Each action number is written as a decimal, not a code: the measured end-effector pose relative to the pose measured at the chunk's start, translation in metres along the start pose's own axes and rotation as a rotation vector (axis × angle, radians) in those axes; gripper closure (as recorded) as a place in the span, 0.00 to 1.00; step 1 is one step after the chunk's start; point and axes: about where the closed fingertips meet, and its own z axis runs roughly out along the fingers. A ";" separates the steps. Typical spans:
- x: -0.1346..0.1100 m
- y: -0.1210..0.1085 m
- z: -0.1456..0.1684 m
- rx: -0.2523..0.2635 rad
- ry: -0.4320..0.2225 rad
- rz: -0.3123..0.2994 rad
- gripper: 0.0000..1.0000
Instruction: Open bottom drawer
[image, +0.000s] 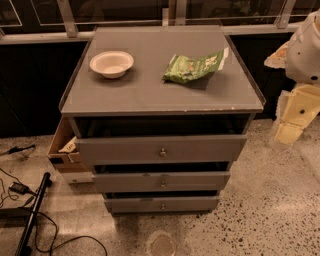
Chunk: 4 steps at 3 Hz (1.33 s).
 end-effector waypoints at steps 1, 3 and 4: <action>0.000 0.000 0.000 0.000 0.000 0.000 0.00; 0.004 0.004 0.020 0.000 -0.026 0.012 0.40; 0.020 0.030 0.090 -0.052 -0.103 0.037 0.63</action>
Offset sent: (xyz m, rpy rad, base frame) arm 0.0000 0.0000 0.0000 0.0000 0.0000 0.0000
